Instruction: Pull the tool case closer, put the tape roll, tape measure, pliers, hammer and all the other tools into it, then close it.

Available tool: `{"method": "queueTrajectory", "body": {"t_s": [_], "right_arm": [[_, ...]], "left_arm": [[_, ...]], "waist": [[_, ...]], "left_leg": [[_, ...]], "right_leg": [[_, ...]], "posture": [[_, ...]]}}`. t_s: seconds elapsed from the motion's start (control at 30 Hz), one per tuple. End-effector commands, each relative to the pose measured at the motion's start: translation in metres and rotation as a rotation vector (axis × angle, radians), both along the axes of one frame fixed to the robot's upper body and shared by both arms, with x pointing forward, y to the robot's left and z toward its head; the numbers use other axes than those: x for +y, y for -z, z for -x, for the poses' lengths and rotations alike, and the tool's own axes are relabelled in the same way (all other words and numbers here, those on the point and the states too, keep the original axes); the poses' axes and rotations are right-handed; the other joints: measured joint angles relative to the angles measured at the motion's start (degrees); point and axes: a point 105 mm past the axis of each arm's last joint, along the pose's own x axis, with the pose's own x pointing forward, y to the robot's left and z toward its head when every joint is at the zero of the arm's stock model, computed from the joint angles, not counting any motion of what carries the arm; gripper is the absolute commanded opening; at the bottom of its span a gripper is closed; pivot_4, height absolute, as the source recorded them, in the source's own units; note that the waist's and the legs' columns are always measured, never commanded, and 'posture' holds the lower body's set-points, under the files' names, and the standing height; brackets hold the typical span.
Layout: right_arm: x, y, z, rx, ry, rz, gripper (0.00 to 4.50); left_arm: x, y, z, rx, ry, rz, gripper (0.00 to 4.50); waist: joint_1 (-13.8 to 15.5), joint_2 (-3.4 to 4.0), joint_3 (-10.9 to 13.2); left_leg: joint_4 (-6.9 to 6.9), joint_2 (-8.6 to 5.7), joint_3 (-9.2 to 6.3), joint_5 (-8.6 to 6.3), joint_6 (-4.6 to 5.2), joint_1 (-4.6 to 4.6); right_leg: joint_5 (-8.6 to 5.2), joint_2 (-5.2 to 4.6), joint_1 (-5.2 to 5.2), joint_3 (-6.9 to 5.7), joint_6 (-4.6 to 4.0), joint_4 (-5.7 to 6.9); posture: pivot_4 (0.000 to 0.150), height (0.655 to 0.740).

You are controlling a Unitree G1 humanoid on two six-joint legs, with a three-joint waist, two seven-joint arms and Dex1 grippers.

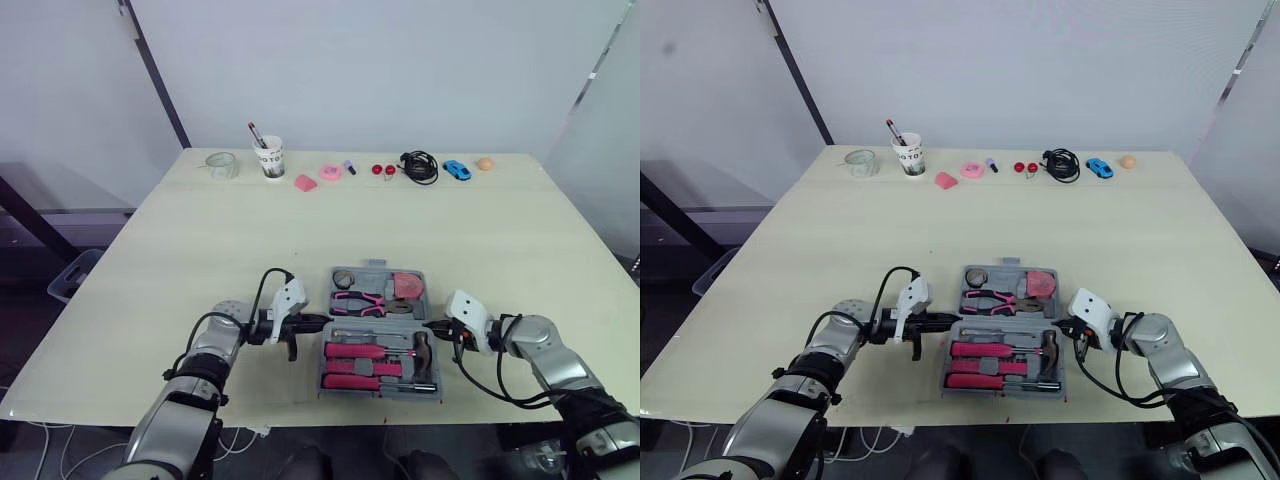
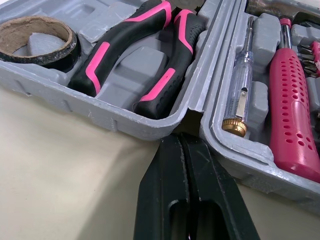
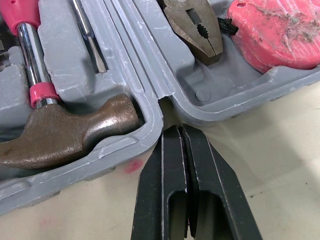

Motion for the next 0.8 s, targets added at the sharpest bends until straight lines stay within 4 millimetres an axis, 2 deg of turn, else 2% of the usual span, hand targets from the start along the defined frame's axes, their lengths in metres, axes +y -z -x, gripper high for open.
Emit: {"method": "queueTrajectory", "body": {"t_s": [0.03,0.43,0.8], "right_arm": [[0.011,-0.007,0.003,-0.033,-0.060,-0.020,0.02],[0.017,-0.005,0.022,0.032,-0.116,-0.057,0.02],[0.019,-0.003,0.021,0.033,-0.115,-0.054,0.02]], "left_arm": [[-0.014,0.010,0.006,0.034,0.051,-0.017,0.00],[-0.012,0.015,0.032,0.079,0.158,-0.046,0.00],[-0.002,0.016,0.046,0.111,0.158,-0.064,0.00]], "waist": [[0.01,0.00,0.00],[-0.17,0.02,-0.02],[-0.36,0.02,-0.03]], "left_leg": [[0.00,0.00,0.00,0.00,0.00,0.00],[-0.04,0.00,0.00,0.00,0.00,0.00],[-0.05,0.02,0.00,-0.01,0.00,0.03]], "right_leg": [[0.00,0.00,0.00,0.00,0.00,0.00],[-0.01,0.00,0.00,0.00,0.00,-0.05],[-0.01,0.01,-0.01,0.00,-0.01,-0.04]], "posture": [[0.150,0.7400],[0.150,0.7400],[0.150,0.7400]]}}
